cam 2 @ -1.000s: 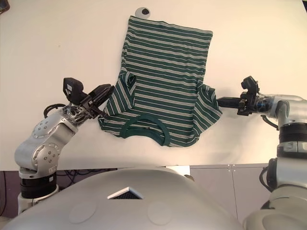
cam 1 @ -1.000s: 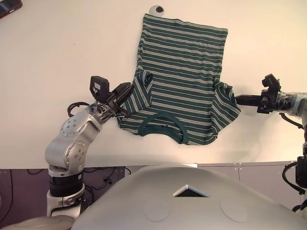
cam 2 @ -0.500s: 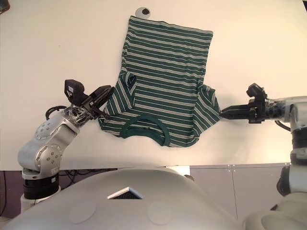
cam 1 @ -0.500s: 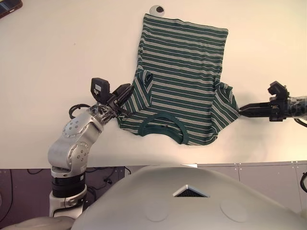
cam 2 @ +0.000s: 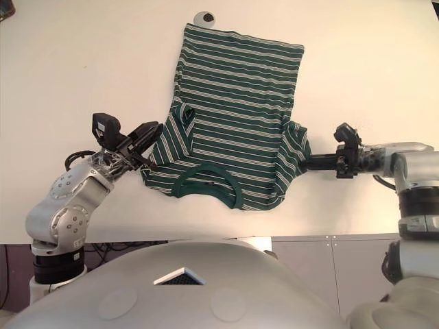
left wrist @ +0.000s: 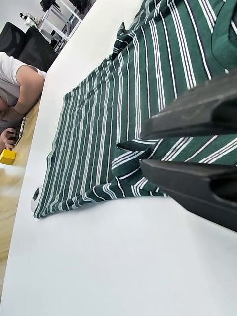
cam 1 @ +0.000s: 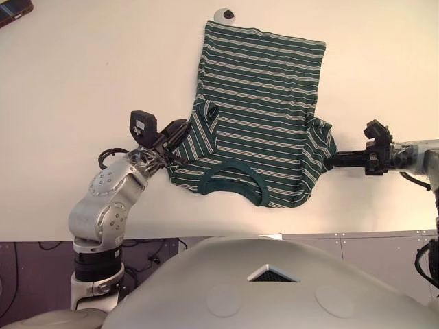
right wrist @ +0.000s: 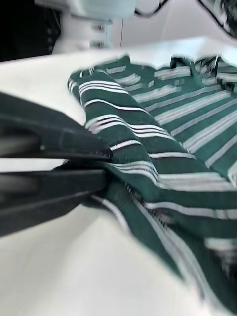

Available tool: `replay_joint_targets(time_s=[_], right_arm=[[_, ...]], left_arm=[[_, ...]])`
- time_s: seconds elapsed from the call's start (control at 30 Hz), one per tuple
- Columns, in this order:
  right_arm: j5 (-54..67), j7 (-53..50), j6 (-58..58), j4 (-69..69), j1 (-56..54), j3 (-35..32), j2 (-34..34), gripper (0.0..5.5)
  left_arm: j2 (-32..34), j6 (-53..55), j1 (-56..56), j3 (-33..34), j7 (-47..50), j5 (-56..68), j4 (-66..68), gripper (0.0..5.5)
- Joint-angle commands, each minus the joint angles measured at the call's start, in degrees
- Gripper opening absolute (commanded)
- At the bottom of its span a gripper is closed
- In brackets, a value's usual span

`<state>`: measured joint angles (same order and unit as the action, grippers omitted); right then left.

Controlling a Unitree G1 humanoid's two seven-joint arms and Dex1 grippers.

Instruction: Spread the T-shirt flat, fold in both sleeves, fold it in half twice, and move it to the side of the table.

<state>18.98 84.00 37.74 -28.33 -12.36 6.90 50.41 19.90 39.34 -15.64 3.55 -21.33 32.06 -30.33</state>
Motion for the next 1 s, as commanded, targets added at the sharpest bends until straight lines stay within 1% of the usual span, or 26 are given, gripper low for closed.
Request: replay_joint_targets(time_s=[0.03,0.13,0.2,0.3,0.37,0.47,0.53,0.6,0.73,0.83,1.0], right_arm=[[-6.56,-2.33,-8.23,-11.5,-8.49,0.97,1.84,0.05],[-10.84,-3.5,-14.73,-20.86,-14.82,1.37,1.65,0.05],[-12.5,-2.75,-17.32,-24.36,-17.28,1.51,1.51,0.05],[-13.63,0.33,-19.91,-23.78,-18.63,1.64,1.59,0.05],[-13.67,2.66,-20.73,-20.78,-19.15,1.68,1.9,0.05],[-13.01,7.06,-19.64,-10.28,-19.28,2.61,2.66,0.05],[-11.44,8.26,-18.07,-1.21,-17.77,3.74,3.48,0.05],[-9.6,8.46,-16.3,7.0,-15.54,4.58,4.29,0.05],[-8.97,7.77,-12.49,20.66,-9.58,7.15,3.52,0.05],[-11.46,5.43,-12.53,23.88,-6.31,9.68,2.57,0.05],[-12.08,0.75,-10.63,24.81,-6.47,11.27,-0.79,0.92]], left_arm=[[0.26,-0.95,0.95,0.09,-0.07,-0.91,1.0,0.67],[0.32,-1.17,2.01,-0.23,-0.41,-1.21,1.85,0.67],[0.36,-1.22,2.39,-0.38,-0.54,-1.3,2.08,0.67],[0.43,-1.25,2.88,-0.48,-0.77,-1.4,2.56,0.67],[0.38,-1.34,2.84,-0.64,-0.82,-1.44,2.64,0.67],[-0.06,-1.56,2.64,-0.81,-0.51,-1.55,2.63,0.67],[-0.37,-1.7,2.84,-1.05,-0.35,-1.73,2.86,0.67],[-0.63,-1.87,3.07,-1.35,-0.28,-1.87,3.11,0.67],[-1.13,-2.36,3.33,-1.58,-0.22,-2.07,3.68,0.67],[-1.36,-2.42,3.62,-1.54,-0.25,-2.18,3.88,0.67],[-1.73,-2.61,3.2,-1.35,-0.17,-2.6,4.04,0.67]])
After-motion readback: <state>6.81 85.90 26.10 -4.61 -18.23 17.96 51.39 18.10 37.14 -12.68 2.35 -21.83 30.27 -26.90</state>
